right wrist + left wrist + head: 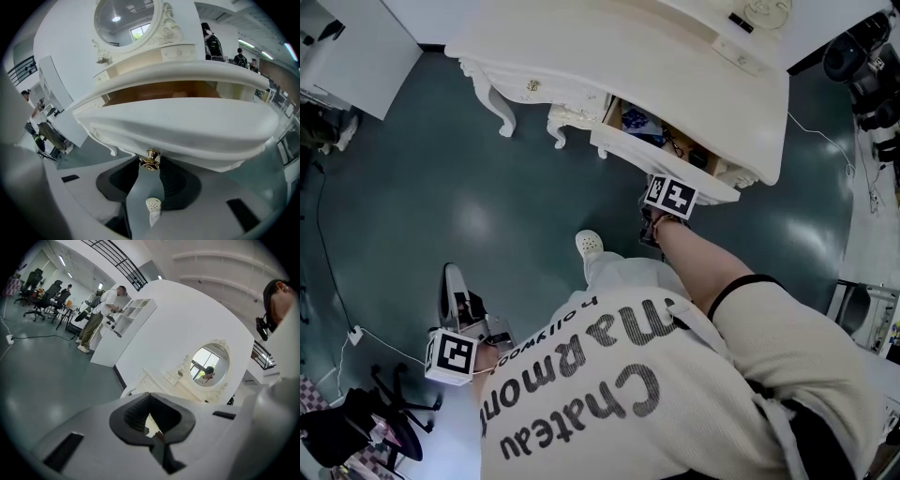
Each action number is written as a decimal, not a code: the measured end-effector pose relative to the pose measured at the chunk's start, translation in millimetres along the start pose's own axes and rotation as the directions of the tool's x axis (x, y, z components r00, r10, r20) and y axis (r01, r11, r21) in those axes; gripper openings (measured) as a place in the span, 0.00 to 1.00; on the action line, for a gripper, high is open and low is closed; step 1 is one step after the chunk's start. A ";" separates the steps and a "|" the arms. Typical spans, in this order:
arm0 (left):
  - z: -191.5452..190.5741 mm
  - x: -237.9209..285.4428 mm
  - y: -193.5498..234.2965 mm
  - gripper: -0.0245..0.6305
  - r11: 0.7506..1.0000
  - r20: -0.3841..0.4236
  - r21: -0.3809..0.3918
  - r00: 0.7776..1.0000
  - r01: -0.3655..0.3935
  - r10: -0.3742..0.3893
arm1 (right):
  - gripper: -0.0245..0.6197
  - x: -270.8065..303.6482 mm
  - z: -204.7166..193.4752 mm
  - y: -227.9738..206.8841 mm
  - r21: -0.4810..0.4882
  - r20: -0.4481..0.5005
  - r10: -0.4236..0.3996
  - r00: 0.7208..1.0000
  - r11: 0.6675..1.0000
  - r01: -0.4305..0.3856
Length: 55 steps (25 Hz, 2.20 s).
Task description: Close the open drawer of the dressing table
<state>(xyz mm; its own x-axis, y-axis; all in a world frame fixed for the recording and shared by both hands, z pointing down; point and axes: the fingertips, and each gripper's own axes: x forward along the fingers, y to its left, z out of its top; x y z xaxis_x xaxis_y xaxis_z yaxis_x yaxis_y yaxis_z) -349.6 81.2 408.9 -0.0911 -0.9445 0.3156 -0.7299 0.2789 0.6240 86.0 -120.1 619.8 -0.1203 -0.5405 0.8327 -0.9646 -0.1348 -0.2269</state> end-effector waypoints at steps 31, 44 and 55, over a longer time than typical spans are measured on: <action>9.6 59.7 -7.7 0.05 0.999 -0.045 -0.023 0.999 -0.025 0.024 | 0.29 14.2 23.5 -7.5 -0.030 0.036 -0.097 0.995 0.995 0.098; 0.9 103.0 -35.9 0.05 0.999 -0.082 0.019 0.996 0.044 -0.042 | 0.29 17.8 36.3 -10.8 -0.025 0.060 -0.078 0.995 0.996 0.080; -7.6 136.3 -72.7 0.05 0.985 -0.135 0.091 0.982 0.144 -0.131 | 0.29 22.3 46.5 -11.4 -0.031 0.103 -0.045 0.994 0.998 0.048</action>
<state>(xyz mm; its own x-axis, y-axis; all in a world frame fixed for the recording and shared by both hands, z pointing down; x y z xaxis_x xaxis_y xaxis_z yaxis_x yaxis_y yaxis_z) -303.8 -66.5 412.0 0.0975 -0.9409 0.3244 -0.7942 0.1229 0.5951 105.3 -169.3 617.4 -0.0525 -0.6165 0.7856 -0.9759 -0.1351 -0.1712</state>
